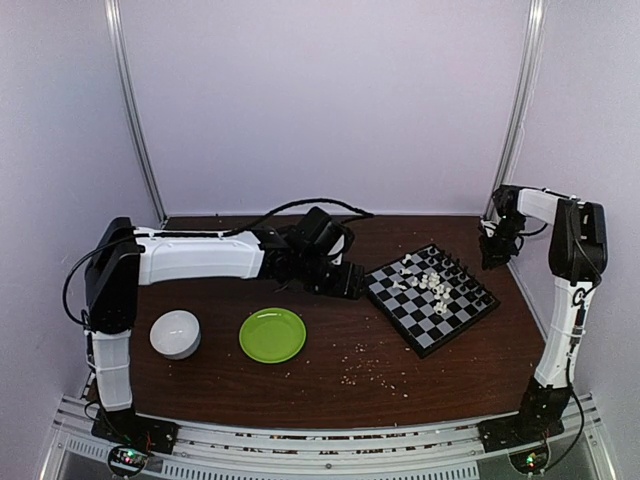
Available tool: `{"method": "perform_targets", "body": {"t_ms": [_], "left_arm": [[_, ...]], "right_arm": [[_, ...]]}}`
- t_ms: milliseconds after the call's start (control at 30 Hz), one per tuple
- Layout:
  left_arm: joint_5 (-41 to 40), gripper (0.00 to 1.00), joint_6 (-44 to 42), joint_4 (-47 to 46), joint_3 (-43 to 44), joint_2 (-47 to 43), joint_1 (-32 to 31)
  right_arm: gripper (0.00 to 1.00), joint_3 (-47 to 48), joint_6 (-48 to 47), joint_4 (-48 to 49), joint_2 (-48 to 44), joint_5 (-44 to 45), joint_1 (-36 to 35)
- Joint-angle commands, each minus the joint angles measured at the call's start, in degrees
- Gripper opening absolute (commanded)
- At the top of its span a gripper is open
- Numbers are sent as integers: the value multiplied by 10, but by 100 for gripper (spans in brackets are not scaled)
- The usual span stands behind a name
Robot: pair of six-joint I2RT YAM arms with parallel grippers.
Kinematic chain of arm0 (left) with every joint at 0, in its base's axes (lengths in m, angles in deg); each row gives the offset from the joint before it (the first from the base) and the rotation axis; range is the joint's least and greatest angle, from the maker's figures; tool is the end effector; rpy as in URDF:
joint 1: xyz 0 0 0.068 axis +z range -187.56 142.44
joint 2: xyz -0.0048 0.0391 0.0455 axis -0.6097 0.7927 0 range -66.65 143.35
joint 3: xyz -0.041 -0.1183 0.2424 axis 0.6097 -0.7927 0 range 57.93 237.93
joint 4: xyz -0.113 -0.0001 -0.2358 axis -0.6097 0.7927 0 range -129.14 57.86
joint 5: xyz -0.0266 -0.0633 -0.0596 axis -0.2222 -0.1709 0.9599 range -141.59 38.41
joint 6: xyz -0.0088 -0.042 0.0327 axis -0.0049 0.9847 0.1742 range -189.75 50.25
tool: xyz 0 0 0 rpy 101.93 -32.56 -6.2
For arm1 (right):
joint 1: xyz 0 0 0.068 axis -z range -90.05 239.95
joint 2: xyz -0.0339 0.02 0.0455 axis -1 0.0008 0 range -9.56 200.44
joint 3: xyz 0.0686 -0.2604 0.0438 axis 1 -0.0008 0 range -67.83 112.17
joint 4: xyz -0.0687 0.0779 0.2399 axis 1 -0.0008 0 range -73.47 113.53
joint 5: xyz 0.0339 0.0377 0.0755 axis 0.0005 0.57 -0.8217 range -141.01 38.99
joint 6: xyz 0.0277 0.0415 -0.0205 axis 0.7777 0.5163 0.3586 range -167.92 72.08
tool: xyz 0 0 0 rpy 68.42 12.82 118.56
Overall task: Set up the chess pieces on the board
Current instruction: Adjust the chessboard at the center of the board.
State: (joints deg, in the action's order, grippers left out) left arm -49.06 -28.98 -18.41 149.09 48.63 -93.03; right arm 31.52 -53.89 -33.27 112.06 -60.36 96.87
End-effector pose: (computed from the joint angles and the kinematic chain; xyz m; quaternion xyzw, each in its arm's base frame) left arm 0.2587 -0.3787 0.2296 0.1264 0.9145 -0.2994 0.2411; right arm 0.4261 -0.0458 0.1938 0.0004 0.9922 0.0699 0.1035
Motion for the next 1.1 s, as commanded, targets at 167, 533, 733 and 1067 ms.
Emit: {"method": "perform_targets", "body": {"t_ms": [167, 533, 733, 1067], "left_arm": [[23, 72, 20, -36, 32, 32, 0], [17, 73, 23, -34, 31, 36, 20], [35, 74, 23, -34, 32, 33, 38], [38, 73, 15, -41, 16, 20, 55]], "right_arm": [[4, -13, 22, -22, 11, -16, 9], [9, -24, 12, -50, 9, -26, 8], [26, -66, 25, -34, -11, -17, 8], [16, -78, 13, -38, -15, -1, 6]]}}
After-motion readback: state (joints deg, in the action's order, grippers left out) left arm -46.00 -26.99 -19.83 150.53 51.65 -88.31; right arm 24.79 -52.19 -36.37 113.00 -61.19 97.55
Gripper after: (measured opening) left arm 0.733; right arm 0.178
